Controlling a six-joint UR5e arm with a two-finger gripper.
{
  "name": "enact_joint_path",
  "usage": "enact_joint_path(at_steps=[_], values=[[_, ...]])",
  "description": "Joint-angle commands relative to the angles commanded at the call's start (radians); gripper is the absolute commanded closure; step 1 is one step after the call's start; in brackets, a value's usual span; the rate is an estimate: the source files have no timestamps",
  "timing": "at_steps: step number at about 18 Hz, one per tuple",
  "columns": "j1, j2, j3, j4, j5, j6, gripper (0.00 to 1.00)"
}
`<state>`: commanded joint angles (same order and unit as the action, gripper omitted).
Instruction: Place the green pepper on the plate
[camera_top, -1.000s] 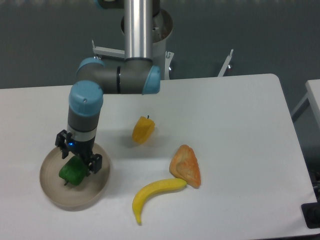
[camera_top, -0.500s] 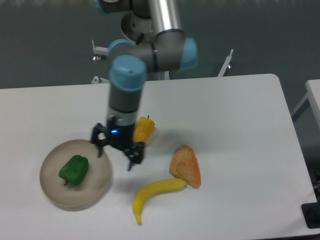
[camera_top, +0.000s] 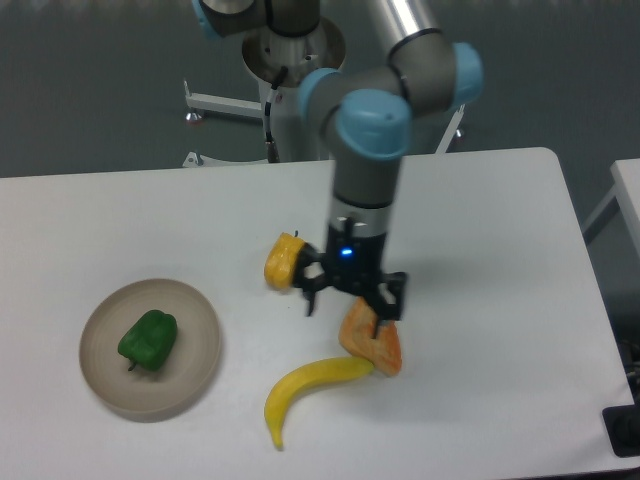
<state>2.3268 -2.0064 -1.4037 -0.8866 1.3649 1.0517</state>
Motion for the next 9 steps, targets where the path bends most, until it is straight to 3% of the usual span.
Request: enact_joint_path(at_steps=[2,5,9], values=[[0.020,-0.003,0.009,0.000,0.078,0.112,0.00],[0.042,-0.009,0.009,0.000,0.102,0.272,0.00],[0.052,-0.011,0.005,0.000,0.102,0.295,0.00]])
